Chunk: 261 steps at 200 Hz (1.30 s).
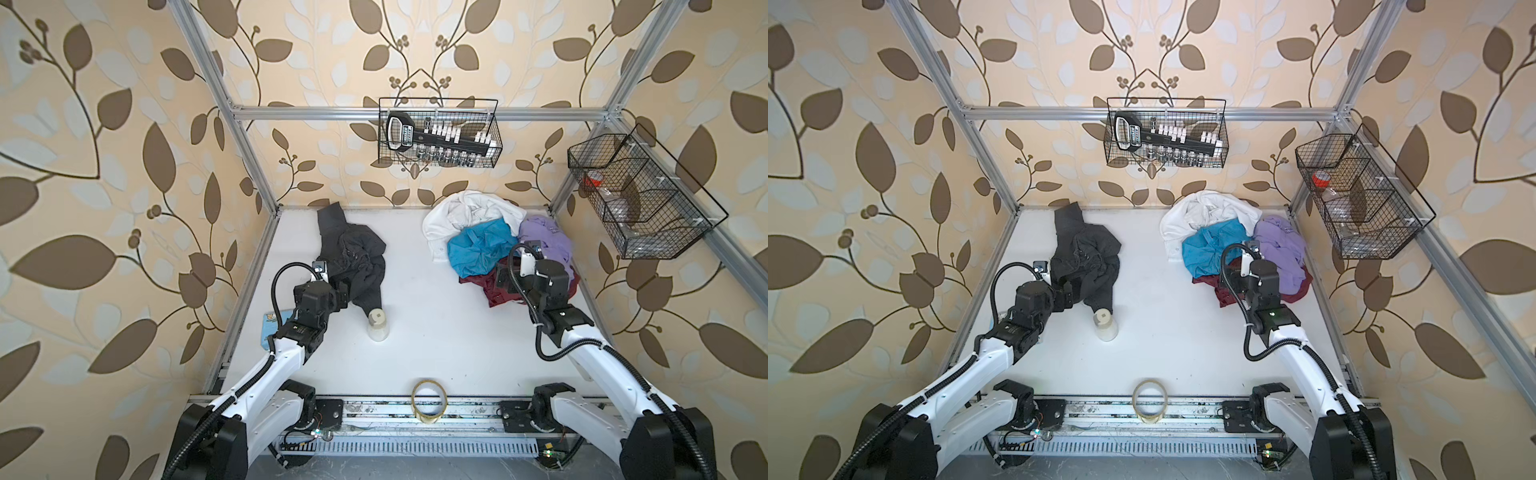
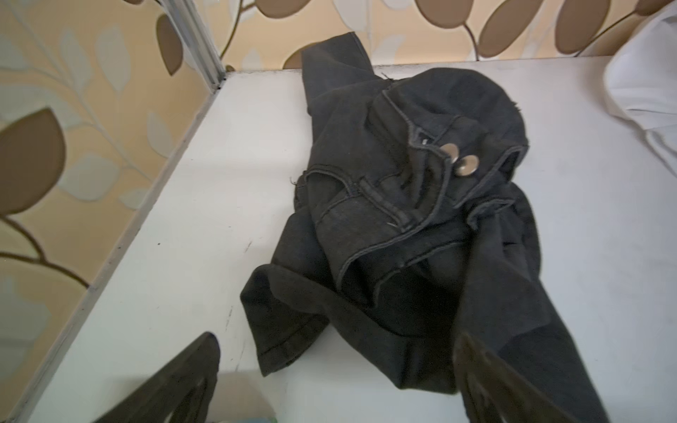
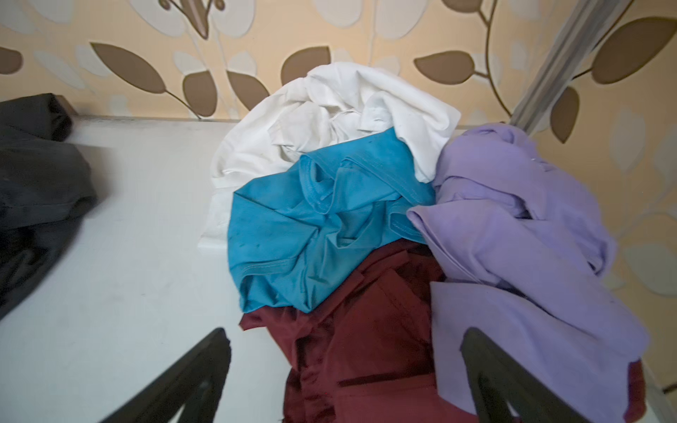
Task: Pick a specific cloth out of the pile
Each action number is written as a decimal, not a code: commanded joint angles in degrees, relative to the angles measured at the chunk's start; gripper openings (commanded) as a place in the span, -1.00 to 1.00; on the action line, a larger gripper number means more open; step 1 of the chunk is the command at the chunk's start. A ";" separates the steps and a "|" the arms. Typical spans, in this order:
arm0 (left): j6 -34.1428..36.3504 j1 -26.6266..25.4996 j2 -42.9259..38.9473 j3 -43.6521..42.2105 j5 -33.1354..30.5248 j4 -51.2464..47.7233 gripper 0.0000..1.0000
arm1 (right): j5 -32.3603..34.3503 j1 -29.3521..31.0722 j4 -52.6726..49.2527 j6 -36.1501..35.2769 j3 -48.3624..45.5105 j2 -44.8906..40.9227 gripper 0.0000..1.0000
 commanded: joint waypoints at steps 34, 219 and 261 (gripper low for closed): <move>4.15 0.91 6.87 -9.17 -6.99 31.17 0.98 | 6.56 -3.07 30.44 -2.01 -12.79 6.27 0.99; 1.40 11.75 31.83 0.31 11.87 35.35 0.98 | -6.94 -7.89 57.81 0.20 -18.07 27.78 0.99; 1.40 11.75 31.58 0.16 12.01 35.36 0.98 | -7.06 -7.89 57.75 0.22 -18.03 27.77 0.99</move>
